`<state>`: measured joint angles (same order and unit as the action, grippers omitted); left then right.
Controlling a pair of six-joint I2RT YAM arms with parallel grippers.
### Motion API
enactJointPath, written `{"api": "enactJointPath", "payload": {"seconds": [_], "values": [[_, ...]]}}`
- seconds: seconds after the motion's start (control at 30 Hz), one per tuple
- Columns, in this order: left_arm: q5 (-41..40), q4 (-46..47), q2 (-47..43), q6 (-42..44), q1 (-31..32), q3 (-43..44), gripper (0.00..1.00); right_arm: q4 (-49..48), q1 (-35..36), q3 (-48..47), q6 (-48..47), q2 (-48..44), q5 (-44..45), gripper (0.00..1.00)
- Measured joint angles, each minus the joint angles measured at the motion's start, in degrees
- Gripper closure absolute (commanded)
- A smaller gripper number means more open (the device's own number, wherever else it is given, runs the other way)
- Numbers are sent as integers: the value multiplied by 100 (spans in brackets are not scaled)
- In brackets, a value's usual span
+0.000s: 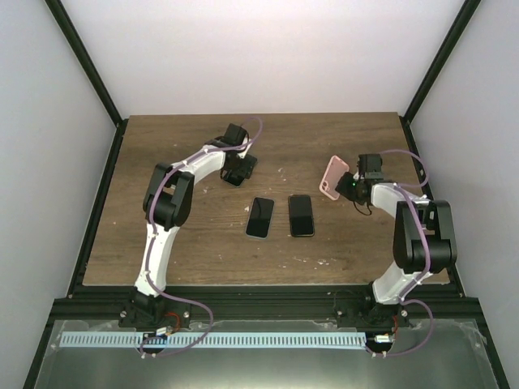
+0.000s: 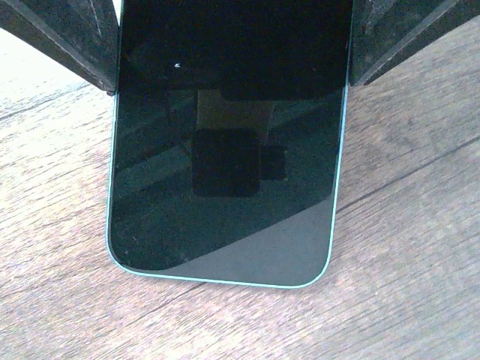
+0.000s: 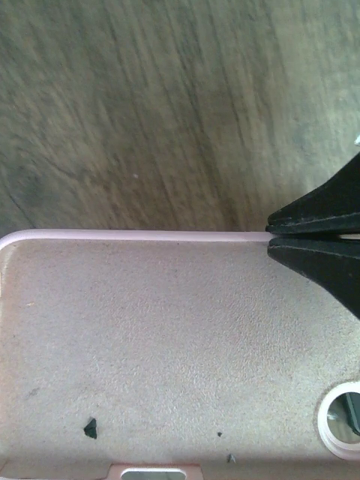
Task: Put the phone into the phone case
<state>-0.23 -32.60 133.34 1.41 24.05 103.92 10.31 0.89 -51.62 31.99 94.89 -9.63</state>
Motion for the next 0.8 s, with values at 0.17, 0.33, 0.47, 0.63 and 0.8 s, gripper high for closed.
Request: {"api": "enactJointPath", "payload": {"seconds": [0.17,0.33,0.47,0.63,0.8], "values": [[-101,-81,-122,-249,2,-149,40,13,109,262,55,-291,-297,99],[-238,-407,-332,-538,-2,-365,40,35,678,291,225,-516,-431,99],[-348,-734,-479,-754,-33,-483,40,46,1508,221,424,-520,-487,99],[-315,-1169,-925,-1027,-203,-824,40,4,2474,-254,772,-210,-472,99],[-111,-1410,-1661,-1231,-459,-1134,41,-260,3357,-625,1123,295,-459,99]]}}
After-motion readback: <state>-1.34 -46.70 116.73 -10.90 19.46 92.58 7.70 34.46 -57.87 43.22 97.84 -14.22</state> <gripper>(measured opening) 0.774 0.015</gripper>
